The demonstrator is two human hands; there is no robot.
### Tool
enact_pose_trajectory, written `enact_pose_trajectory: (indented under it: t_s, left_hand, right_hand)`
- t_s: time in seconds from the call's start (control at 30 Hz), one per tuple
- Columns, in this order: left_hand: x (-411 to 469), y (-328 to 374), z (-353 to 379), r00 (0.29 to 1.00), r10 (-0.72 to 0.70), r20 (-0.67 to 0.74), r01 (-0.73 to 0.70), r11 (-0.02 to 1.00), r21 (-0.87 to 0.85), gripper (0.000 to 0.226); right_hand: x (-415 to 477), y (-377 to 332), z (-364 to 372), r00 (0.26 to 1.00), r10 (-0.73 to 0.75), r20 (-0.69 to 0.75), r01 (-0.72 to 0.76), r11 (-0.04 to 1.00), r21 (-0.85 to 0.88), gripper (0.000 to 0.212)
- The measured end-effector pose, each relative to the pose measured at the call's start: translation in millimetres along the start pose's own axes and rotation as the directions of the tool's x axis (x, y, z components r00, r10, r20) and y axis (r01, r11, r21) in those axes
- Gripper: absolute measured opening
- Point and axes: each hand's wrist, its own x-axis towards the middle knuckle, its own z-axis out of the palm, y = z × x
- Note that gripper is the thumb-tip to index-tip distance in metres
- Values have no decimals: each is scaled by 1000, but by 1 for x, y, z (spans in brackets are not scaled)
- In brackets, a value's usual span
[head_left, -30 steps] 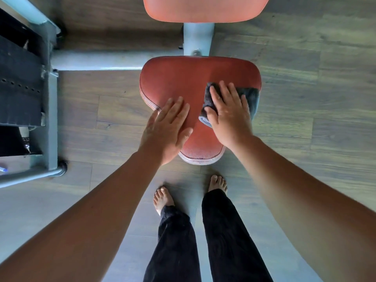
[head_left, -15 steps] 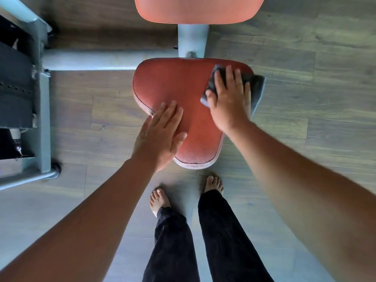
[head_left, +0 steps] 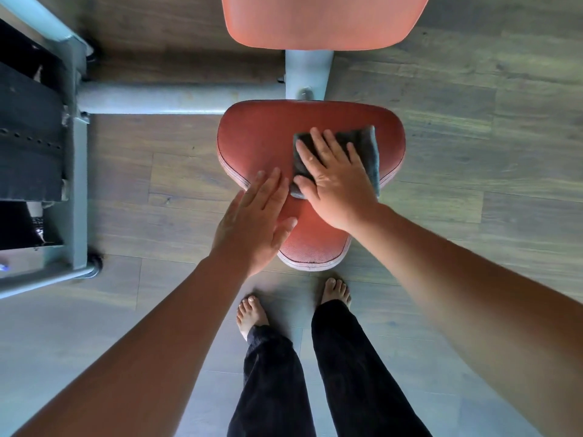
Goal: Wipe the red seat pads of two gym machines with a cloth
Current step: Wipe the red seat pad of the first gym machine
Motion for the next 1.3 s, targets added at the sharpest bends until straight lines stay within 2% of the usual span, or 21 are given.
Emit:
enact_pose_trajectory:
  t_s: [0.1,0.23,0.27,0.33,0.43,0.5,0.6,0.63,0.8,0.83,0.93,0.97,1.03,1.1,1.13,1.23,1.3]
  left_hand:
    - [-4,-3,0,1000,-23,-2,23,1000,-12,72]
    - [-11,-1,-1,998,-65,4,65,997,-46,72]
    - [-13,0,-1,997,-78,6,78,995,-55,73]
    - [-16,-1,-1,994,-109,23,110,992,-55,75]
    - [-21,-1,1,986,-154,57,157,986,-49,77]
    - [-22,0,3,981,-185,54,189,978,-82,77]
    - [-25,2,6,974,-225,39,228,964,-134,75]
    - [-26,3,7,972,-231,34,234,962,-142,75]
    - [-27,3,11,971,-237,24,238,957,-165,75]
    - [-27,3,13,971,-238,21,238,957,-165,75]
    - [-29,4,14,970,-243,12,241,954,-180,75]
    - [-29,4,15,970,-244,5,241,953,-184,76]
    - [-29,5,14,968,-253,10,249,947,-200,76]
    - [-31,6,14,967,-253,12,251,947,-200,74]
    - [-32,6,14,968,-252,11,250,949,-190,74]
    - [-38,3,14,966,-256,30,257,951,-171,73]
    - [-42,2,15,963,-264,54,270,949,-163,74]
  right_hand:
    - [41,19,-11,998,-26,61,29,998,-60,66]
    - [85,-3,-14,989,137,62,-132,989,-71,68]
    - [79,-13,-10,992,118,53,-114,992,-62,68]
    - [54,-23,-4,999,-28,41,31,997,-66,68]
    - [48,-10,-6,979,-176,99,182,981,-60,68]
    - [79,-6,-8,985,-150,81,156,984,-82,67]
    - [113,-29,-7,997,28,78,-21,996,-82,67]
    - [111,-41,-5,996,40,74,-35,996,-77,67]
    - [89,-51,-1,965,-237,114,245,968,-59,68]
    - [104,-51,-5,968,-229,105,235,970,-55,68]
    - [136,-75,-2,993,-44,108,52,997,-65,66]
    - [135,-86,2,994,-32,104,40,996,-77,66]
    - [117,-93,10,982,-162,99,171,982,-86,67]
    - [108,-74,7,930,-341,138,354,931,-86,69]
    - [114,-64,0,914,-376,153,390,918,-73,68]
    - [114,-59,-8,950,-265,165,278,959,-58,66]
    - [86,-67,-1,961,-247,128,259,961,-95,65]
